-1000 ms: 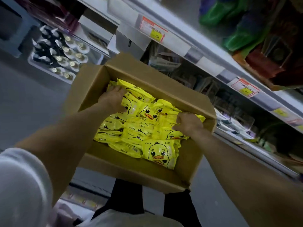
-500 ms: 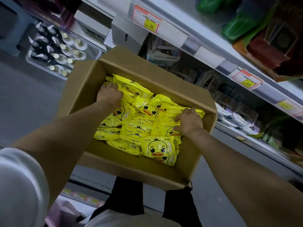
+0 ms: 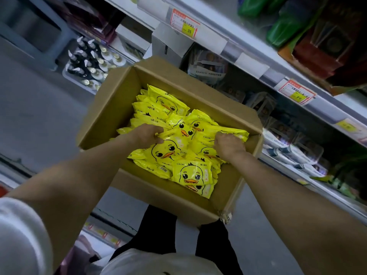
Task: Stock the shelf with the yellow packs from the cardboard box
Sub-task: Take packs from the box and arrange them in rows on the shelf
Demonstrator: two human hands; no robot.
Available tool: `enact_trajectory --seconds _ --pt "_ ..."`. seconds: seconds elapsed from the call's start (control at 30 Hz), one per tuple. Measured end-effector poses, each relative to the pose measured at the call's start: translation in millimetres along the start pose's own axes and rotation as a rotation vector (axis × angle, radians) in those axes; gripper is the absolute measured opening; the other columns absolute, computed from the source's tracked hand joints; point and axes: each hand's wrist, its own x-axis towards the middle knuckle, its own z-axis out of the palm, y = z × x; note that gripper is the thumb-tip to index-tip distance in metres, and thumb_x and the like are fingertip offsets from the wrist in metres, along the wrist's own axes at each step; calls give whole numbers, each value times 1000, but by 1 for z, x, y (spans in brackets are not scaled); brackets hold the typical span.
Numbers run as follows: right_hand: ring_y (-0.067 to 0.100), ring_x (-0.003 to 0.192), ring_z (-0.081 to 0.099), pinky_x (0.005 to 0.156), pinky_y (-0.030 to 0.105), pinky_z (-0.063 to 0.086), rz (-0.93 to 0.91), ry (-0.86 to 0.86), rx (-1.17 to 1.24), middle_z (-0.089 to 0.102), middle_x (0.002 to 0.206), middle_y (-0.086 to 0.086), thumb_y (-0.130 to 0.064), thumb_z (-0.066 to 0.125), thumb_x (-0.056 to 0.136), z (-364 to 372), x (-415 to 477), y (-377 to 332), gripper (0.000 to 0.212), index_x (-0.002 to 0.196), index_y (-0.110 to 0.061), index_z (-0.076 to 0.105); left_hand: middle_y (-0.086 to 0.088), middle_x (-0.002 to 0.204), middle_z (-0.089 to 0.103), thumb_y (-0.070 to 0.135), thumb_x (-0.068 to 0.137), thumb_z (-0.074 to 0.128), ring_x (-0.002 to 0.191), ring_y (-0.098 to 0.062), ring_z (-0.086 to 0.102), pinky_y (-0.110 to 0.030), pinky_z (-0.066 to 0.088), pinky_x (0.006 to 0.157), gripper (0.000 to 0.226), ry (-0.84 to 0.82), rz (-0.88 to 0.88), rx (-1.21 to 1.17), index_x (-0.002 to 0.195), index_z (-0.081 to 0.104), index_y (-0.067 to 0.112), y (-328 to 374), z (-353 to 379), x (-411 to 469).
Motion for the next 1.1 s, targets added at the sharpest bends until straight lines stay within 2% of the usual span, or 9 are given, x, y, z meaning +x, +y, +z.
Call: enact_trajectory --seconds 0.2,0.3,0.37,0.53,0.67,0.77,0.83,1.03,1.1 --pt "36 90 60 70 38 43 -171 131 321 66 93 10 -28 52 99 -30 -44 25 12 102 -22 42 -21 133 55 28 105 40 113 -30 52 -33 39 91 38 153 13 -129 136 50 8 47 -1 -40" --pt "35 98 63 81 39 48 -242 259 315 68 108 9 -24 56 96 -56 -75 41 32 120 -35 39 -17 143 48 28 106 36 133 -32 42 -34 33 105 41 253 -8 -180 140 46 8 87 -14 -70" --pt "37 98 63 76 37 45 -297 338 279 68 110 11 -20 54 96 -76 -99 58 47 133 -44 38 -16 133 54 32 105 36 127 -30 46 -34 36 99 38 320 7 -234 130 52 8 117 -21 -89" --pt "26 109 61 72 28 37 -322 509 232 70 120 -4 -7 45 94 -128 -160 112 45 113 -40 70 -5 144 47 63 84 59 130 -26 44 -34 35 94 76 368 -5 -498 141 48 15 193 -31 -136" --pt "31 104 62 82 33 43 -333 709 271 72 111 6 -20 52 92 -165 -209 160 29 109 -28 74 5 138 55 71 48 84 123 -24 55 -47 41 104 102 242 24 -577 134 52 28 252 -37 -163" --pt "22 99 59 83 37 46 -361 781 253 64 108 0 -50 70 80 -181 -243 186 38 111 -28 65 -1 104 74 48 57 91 91 -17 72 -36 58 82 65 230 151 -525 112 67 22 302 -40 -178" --pt "24 102 57 85 41 48 -351 804 249 54 112 1 -40 76 78 -188 -262 207 43 115 -30 55 4 87 74 41 67 87 72 -9 71 -23 57 64 41 331 208 -364 98 69 21 341 -40 -192" --pt "25 129 47 102 34 37 -316 941 329 51 142 6 -17 75 81 -227 -321 279 84 150 -35 31 -3 85 75 30 65 89 80 -19 73 -32 59 74 36 469 266 -184 91 72 11 425 -69 -218" --pt "26 138 40 106 33 35 -262 973 378 43 153 4 -18 75 84 -239 -341 299 90 155 -31 22 -4 83 74 26 68 87 74 -17 71 -26 55 63 28 495 320 -151 87 72 12 454 -82 -229"
